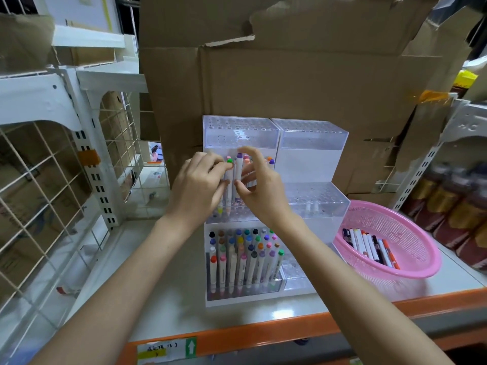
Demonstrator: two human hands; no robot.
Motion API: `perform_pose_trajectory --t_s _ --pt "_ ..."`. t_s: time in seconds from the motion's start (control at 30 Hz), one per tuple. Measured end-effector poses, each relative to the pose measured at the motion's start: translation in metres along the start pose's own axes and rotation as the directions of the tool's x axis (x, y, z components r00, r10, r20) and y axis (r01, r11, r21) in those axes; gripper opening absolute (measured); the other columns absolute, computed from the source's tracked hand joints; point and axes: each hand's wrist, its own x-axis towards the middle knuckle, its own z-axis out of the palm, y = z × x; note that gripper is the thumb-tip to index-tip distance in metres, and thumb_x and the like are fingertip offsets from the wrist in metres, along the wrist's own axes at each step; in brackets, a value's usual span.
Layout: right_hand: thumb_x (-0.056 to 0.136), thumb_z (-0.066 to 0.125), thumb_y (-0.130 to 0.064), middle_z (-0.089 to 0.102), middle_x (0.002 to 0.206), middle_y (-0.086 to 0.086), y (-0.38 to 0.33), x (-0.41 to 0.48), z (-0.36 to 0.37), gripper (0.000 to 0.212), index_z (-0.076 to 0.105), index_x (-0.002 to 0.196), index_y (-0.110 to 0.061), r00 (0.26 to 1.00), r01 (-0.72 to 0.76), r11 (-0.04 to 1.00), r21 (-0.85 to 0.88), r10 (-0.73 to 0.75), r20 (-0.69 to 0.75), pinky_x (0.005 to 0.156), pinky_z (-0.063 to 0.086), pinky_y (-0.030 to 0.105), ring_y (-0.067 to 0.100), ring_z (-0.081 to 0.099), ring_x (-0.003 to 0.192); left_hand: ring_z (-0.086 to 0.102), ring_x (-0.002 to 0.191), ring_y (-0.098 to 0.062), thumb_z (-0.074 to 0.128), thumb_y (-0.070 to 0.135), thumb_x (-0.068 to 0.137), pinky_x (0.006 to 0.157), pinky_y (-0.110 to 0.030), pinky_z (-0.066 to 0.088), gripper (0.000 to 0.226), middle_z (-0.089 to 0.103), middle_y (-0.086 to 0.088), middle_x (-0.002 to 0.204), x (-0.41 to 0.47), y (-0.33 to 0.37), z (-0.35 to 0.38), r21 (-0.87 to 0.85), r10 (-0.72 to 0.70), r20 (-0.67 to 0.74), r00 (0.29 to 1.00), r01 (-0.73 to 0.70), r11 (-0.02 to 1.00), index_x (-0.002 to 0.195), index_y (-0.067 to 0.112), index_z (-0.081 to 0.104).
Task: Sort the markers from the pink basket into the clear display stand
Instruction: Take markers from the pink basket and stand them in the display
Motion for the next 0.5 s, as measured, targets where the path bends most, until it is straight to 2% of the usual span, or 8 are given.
perform_pose_trajectory --t_s 0.07,0.23,0.37,0.5 --pt "0.083 0.068 -0.002 0.060 0.082 -0.001 0.0027 -0.0024 0.0016 0.053 0.048 0.129 -0.019 1.000 0.010 1.000 -0.012 -0.009 0.019 0.069 0.057 0.030 0.010 0.062 0.070 0.052 0.098 -0.026 0.071 0.005 0.076 0.079 -0.039 0.047 0.036 0.061 -0.011 0.101 -0.0036 -0.0007 -0.0029 0.015 0.015 0.011 1.000 -0.015 1.000 0.111 0.005 0.066" --pt "0.084 0.070 -0.003 0.059 0.080 -0.004 0.0039 -0.0070 0.0015 0.056 0.048 0.134 -0.019 0.997 0.069 0.996 -0.049 -0.068 0.023 0.071 0.058 0.029 0.010 0.062 0.067 0.052 0.100 -0.026 0.070 0.005 0.077 0.080 -0.039 0.047 0.039 0.061 -0.011 0.102 -0.0071 -0.0002 -0.0046 0.042 0.008 0.033 0.999 -0.009 0.999 0.116 0.007 0.065" --pt "0.084 0.071 -0.006 0.060 0.077 0.000 0.0048 -0.0090 0.0001 0.050 0.050 0.128 -0.018 0.999 0.050 0.996 -0.071 -0.049 0.008 0.067 0.058 0.034 0.013 0.064 0.065 0.054 0.099 -0.027 0.069 0.006 0.078 0.081 -0.040 0.047 0.041 0.060 -0.009 0.101 -0.0069 0.0012 -0.0052 0.031 -0.015 0.052 0.999 0.013 0.999 0.119 0.008 0.064" --pt "0.085 0.070 -0.008 0.059 0.078 -0.003 0.0053 -0.0089 0.0014 0.048 0.051 0.128 -0.017 0.999 0.038 0.996 -0.075 -0.037 0.018 0.070 0.059 0.038 0.013 0.064 0.067 0.054 0.097 -0.028 0.069 0.005 0.077 0.078 -0.040 0.047 0.040 0.059 -0.010 0.098 -0.0055 0.0037 -0.0055 0.028 -0.032 0.051 0.998 0.031 0.999 0.117 0.007 0.064"
